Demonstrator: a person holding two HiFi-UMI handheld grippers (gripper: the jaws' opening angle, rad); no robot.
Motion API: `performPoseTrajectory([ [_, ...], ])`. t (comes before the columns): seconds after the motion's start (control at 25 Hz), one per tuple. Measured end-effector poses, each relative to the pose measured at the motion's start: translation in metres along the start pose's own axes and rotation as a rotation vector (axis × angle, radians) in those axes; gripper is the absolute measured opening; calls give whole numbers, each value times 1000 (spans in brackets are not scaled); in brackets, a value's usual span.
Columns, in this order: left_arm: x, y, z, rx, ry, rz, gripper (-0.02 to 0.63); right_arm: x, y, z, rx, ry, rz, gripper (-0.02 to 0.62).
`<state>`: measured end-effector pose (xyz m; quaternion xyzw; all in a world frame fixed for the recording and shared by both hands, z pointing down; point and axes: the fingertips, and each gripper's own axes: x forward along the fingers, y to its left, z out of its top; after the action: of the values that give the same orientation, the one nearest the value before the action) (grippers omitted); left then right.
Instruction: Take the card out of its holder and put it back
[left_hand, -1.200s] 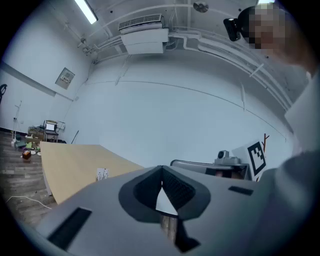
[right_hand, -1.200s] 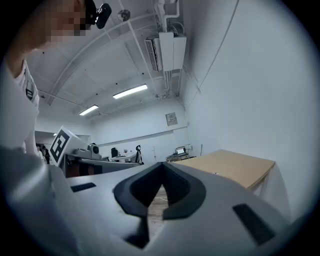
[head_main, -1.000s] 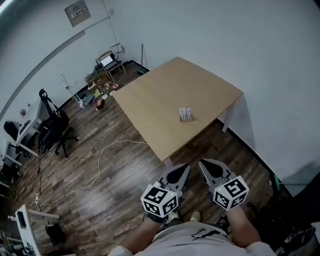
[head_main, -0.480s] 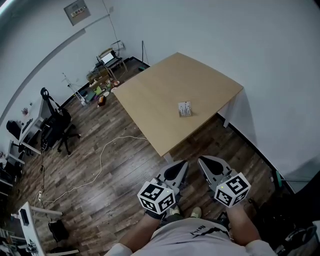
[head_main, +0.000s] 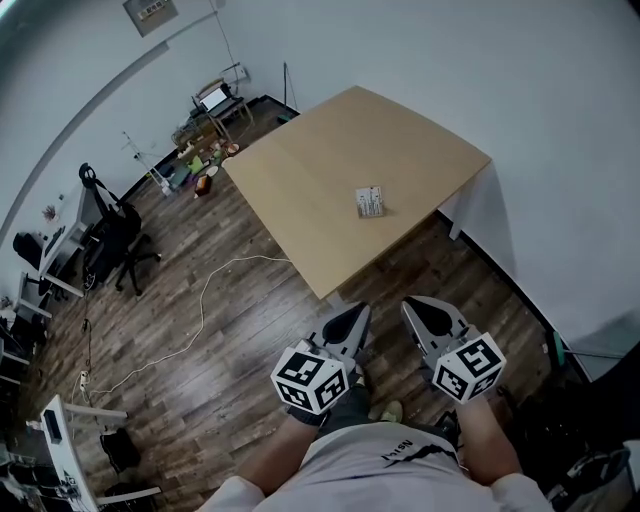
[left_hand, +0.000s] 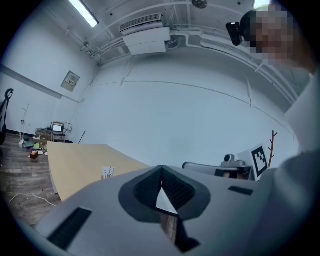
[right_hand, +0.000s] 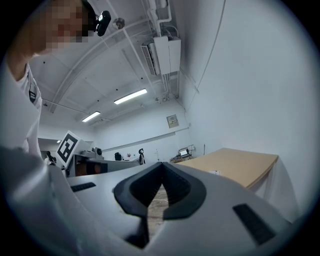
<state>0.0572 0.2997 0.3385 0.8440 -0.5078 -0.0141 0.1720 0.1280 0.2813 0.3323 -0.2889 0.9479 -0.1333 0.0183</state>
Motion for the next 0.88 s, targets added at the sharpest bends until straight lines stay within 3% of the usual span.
performPoseTrajectory([
  [0.28,32,41,0,-33,12,-16,14,39,-31,-9,16,31,-36,14],
  [0.52,77,106,11,-36,34,-39,14,103,-71,-8,15,49,-86,14],
  [0.88,151,189,35,-14,71,-138,14,191,-130,-4,0,62,-149,14],
])
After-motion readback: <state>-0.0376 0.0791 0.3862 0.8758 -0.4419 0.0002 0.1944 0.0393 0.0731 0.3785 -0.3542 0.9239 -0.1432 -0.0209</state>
